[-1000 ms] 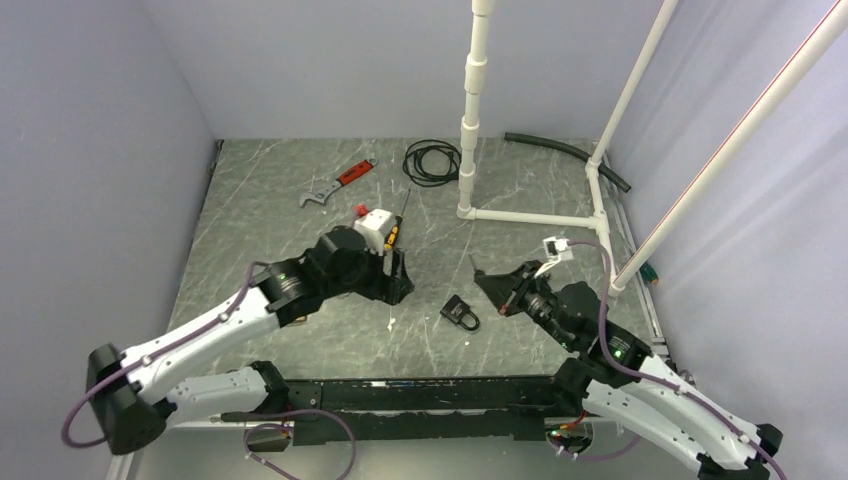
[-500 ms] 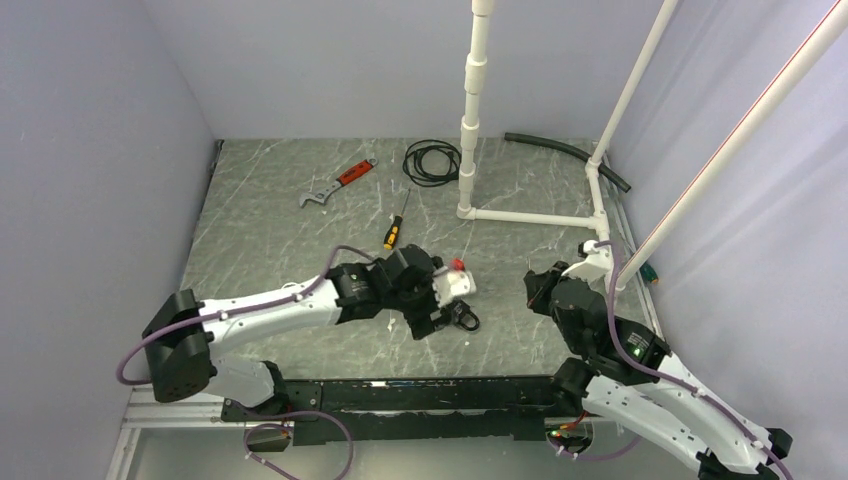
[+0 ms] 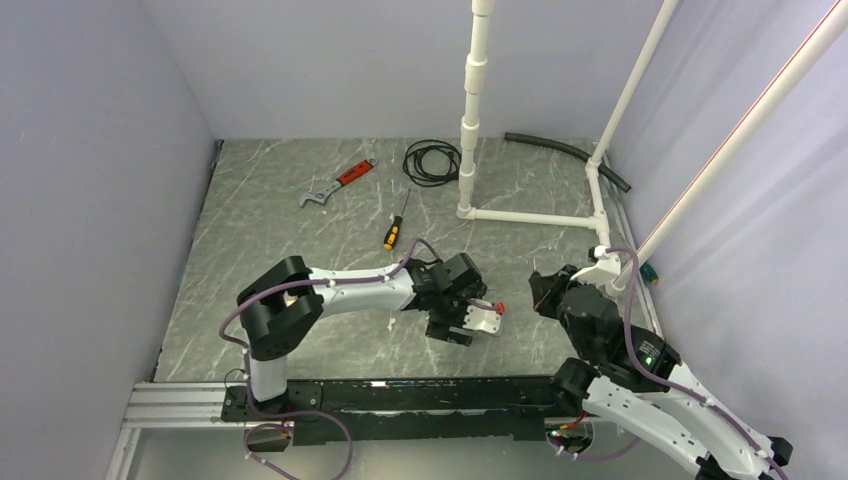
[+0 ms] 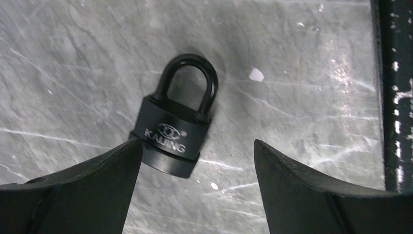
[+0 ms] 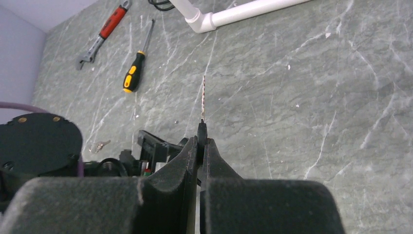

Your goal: Unlock with the key

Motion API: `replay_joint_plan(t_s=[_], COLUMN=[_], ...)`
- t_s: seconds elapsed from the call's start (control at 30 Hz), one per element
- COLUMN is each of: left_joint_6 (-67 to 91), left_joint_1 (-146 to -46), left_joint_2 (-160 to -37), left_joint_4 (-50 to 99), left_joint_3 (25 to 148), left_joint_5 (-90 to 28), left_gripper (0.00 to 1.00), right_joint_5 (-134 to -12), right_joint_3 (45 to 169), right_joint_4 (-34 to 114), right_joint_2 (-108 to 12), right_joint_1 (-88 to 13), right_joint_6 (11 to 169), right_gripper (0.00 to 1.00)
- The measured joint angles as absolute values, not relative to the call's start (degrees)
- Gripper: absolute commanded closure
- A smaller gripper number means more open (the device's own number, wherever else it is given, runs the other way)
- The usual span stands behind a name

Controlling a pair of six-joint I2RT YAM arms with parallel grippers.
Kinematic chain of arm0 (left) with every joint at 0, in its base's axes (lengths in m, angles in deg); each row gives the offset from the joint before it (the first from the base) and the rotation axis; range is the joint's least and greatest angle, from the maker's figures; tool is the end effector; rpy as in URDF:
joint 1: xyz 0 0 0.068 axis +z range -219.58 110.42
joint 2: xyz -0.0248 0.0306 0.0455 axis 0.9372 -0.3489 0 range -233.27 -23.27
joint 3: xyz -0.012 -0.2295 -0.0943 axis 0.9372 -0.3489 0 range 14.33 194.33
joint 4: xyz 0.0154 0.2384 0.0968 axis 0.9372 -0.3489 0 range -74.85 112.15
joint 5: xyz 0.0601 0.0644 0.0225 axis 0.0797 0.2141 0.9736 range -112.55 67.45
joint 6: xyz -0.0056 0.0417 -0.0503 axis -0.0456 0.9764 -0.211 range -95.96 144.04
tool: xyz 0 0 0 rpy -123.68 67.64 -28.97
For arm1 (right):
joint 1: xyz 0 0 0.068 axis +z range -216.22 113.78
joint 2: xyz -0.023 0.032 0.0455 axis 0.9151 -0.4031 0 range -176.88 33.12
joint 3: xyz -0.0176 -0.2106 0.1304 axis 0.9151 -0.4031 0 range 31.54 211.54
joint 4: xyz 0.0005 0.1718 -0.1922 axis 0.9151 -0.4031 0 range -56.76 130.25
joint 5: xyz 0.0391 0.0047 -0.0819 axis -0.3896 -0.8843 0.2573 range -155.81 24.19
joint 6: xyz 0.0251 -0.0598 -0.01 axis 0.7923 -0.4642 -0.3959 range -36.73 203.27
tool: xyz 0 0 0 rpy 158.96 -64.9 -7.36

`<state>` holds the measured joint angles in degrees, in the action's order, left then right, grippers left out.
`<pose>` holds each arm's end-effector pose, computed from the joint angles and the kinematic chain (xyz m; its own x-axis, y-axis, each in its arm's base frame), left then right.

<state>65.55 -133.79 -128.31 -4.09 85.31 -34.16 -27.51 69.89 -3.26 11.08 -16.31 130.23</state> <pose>0.1547 -0.3440 0.1506 0.3303 0.8085 -0.4870 0.9434 -0.2665 0.1975 0.0986 0.0676 0.2760 -0.3802 0.4389 -0.8141 0.0475 0.8883 0.4567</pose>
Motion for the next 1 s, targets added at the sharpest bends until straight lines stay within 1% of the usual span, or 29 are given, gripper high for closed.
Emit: replay_joint_plan(t_s=[0.37,0.57,1.0], left_joint_6=[73.31,74.58,76.13], left_joint_1=[-131.84,-130.48,-130.03], left_joint_2=[-137.14,-138.62,-140.15], left_joint_4=[-9.44,-14.97,-16.70], left_joint_3=[96.63,97.50,99.67], left_joint_5=[-35.98,-36.00,-36.48], left_gripper=[0.14,0.16,0.17], right_joint_5=[-28.91,-29.72,-30.33], right_joint_3=[69.87,69.74,68.84], right_joint_4=[-3.48,-3.44,-3.00], right_joint_2=[14.56,14.58,14.40], right_joint_1=[-16.31,-16.31,-16.31], right_joint_6=[130.21,129.95,128.90], right_gripper=[1.00,1.00,1.00])
